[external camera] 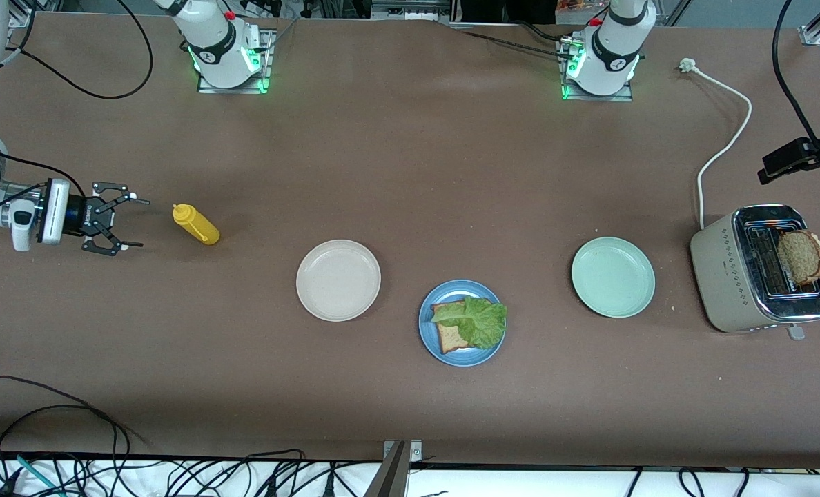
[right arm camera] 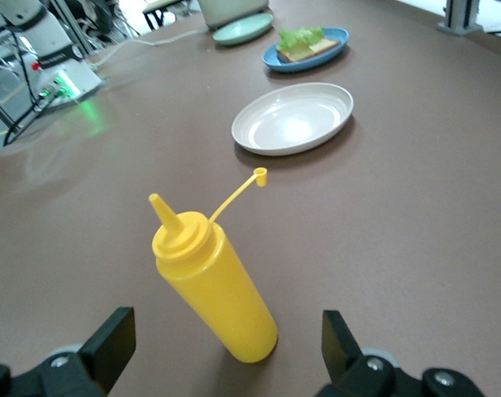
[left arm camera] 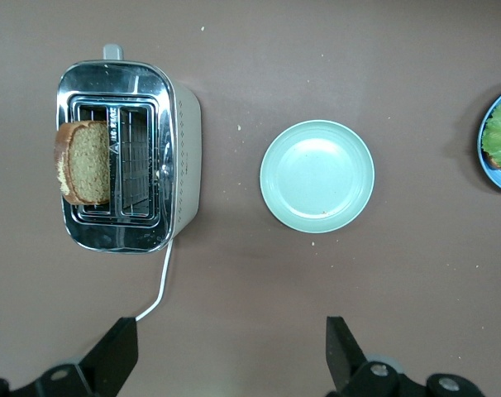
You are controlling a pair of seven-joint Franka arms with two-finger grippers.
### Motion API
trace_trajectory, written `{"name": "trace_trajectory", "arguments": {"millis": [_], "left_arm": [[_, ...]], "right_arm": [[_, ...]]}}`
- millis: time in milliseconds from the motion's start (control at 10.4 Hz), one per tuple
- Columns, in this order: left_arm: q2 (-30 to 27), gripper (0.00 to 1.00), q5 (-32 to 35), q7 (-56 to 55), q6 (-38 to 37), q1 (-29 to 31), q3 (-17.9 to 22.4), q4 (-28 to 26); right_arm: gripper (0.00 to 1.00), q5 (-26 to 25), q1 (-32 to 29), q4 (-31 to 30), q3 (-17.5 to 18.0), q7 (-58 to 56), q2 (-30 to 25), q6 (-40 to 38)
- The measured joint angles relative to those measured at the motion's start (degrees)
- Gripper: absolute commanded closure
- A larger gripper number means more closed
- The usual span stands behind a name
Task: Make sandwich in blue plate with both arms
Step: 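Grasp the yellow squeeze bottle with the right gripper and lift it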
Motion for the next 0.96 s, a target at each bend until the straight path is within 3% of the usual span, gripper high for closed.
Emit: {"name": "trace_trajectory", "arguments": {"millis": [575, 958], "left_arm": [[0.0, 0.00, 0.0, 0.0, 0.0, 0.0, 0.0, 0.0], [0.0, 0.00, 0.0, 0.0, 0.0, 0.0, 0.0, 0.0]], "right_arm": [[0.00, 7.9, -1.2, 1.6, 0.3, -15.0, 7.9, -4.5], [0.00, 10.3, -1.3, 3.5, 1.1, -20.9, 12.6, -6.8]]}}
